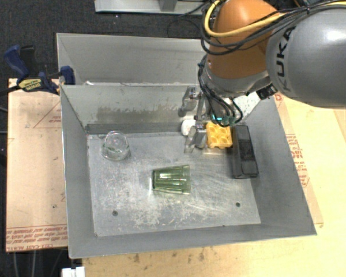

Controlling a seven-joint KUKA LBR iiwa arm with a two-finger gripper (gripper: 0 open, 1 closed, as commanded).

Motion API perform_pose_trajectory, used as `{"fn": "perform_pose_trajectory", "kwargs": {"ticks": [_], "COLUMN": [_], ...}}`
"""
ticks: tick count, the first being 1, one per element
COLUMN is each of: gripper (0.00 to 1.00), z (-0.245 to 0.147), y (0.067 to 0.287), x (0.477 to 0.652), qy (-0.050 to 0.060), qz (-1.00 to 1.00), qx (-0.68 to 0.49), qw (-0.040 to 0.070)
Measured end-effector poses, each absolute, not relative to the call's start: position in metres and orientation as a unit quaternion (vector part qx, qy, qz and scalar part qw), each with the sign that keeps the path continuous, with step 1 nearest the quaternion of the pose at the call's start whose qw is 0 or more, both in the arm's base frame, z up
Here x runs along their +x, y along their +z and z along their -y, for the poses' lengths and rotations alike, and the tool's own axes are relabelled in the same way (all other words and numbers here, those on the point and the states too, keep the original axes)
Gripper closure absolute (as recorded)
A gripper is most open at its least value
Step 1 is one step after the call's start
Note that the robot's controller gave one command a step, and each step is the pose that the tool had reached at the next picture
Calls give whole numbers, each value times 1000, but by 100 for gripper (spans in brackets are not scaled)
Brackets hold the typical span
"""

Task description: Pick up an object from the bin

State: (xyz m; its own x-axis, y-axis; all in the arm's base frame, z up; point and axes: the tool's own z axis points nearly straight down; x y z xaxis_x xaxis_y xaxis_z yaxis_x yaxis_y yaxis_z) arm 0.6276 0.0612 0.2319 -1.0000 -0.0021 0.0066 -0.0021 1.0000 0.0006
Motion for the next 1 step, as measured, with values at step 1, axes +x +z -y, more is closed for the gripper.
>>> {"fn": "perform_pose_trajectory", "kwargs": {"ticks": [1], "gripper": [0], "z": [-61], "y": [237], "x": [629], "qy": [-1], "qz": [1000], "qx": [0], "qw": [-1]}}
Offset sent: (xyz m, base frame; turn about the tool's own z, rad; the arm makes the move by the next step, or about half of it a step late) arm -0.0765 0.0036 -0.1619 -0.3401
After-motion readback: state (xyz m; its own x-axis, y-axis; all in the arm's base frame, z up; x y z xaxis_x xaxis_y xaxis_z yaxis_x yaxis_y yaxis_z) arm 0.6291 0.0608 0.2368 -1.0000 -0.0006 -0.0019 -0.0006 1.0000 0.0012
